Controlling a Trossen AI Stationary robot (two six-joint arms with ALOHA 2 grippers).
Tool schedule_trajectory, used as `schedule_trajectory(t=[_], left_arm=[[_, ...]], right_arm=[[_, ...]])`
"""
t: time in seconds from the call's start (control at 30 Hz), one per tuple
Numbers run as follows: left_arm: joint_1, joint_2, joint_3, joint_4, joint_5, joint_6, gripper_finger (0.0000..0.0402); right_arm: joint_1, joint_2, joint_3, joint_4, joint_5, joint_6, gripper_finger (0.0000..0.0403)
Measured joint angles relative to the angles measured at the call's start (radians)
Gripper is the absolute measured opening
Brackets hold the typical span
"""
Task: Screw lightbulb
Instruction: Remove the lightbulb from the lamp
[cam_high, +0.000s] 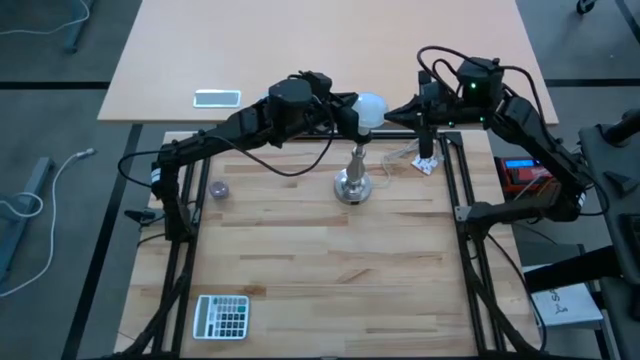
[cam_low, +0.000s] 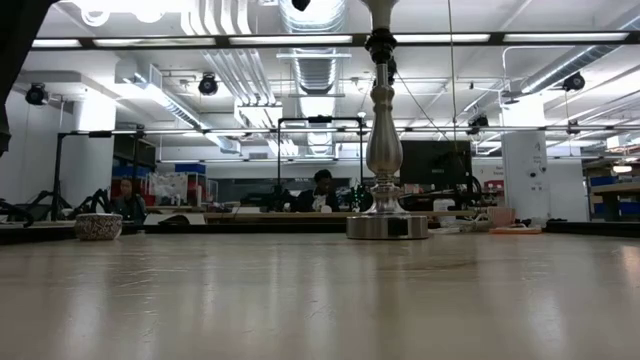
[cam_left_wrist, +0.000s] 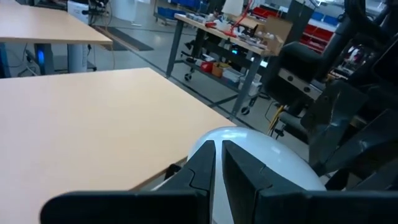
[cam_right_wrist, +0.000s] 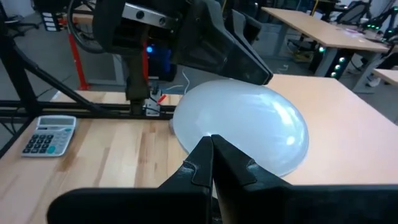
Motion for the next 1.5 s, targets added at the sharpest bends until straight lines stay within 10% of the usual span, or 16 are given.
schedule_trajectory(t=[0.83,1.5], left_arm=[[-0.059,0.002,0.0,0.034,0.133,-0.163,0.002],[-0.031,-0.016,-0.002,0.108,0.104,-0.09,0.002]], right_arm=[[-0.004,0.016,-0.003,0.052,0.172,-0.032,0.0],[0.001,-0.007,0.062,0.053,0.028,0.083,0.0]])
